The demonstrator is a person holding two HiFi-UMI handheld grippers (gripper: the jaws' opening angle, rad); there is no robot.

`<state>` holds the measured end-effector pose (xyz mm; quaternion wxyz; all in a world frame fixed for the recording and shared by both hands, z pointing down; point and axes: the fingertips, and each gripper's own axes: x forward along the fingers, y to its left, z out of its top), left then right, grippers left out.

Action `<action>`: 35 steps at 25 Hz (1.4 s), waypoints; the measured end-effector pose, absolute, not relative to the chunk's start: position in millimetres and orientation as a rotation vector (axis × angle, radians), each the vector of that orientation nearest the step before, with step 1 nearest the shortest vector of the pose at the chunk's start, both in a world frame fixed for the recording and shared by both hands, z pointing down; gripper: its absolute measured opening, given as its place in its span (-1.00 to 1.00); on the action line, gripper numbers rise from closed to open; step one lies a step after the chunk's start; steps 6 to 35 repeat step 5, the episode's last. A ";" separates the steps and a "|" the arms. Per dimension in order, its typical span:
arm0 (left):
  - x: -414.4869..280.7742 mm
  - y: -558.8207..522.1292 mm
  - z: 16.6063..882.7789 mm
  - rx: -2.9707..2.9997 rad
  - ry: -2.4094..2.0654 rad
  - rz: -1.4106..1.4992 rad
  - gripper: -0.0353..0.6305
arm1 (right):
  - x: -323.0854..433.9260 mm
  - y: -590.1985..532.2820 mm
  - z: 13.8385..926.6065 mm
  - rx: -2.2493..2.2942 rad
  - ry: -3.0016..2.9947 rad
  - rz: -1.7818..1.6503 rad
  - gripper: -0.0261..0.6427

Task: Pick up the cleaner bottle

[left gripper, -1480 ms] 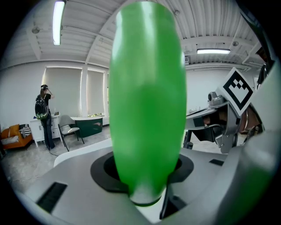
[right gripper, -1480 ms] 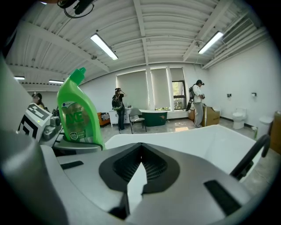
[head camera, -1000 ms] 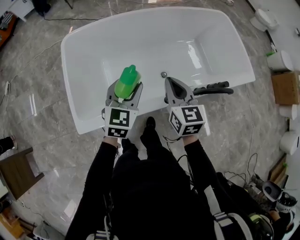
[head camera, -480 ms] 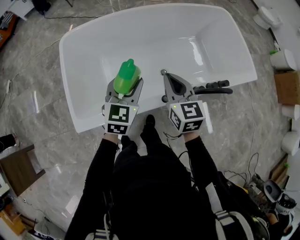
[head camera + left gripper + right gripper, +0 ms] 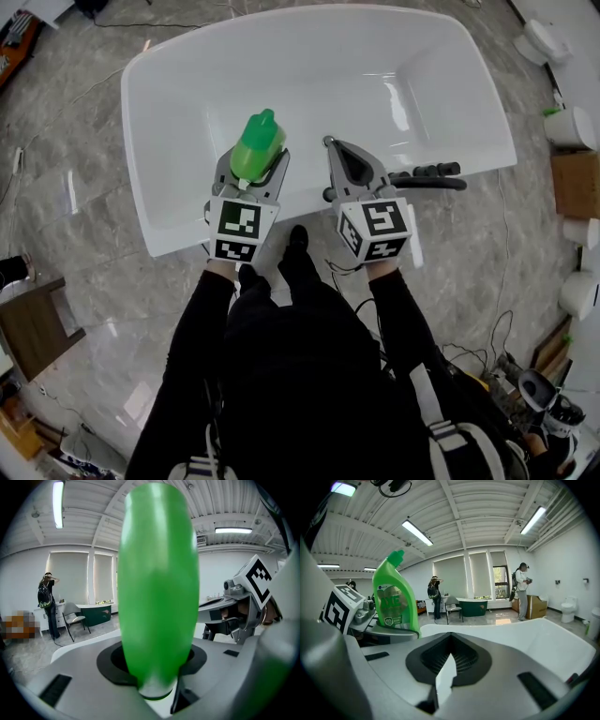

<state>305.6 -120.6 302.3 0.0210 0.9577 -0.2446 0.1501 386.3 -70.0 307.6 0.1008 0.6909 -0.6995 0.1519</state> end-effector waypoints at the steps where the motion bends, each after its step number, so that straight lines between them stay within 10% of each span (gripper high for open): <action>1: 305.2 -121.3 302.9 2.968 -0.758 0.465 -0.29 | 385.6 -70.1 308.0 2.040 -2.067 0.450 -0.92; 35: 303.7 -123.0 305.0 2.960 -0.759 0.460 -0.29 | 383.3 -70.2 310.5 2.033 -2.067 0.454 -0.92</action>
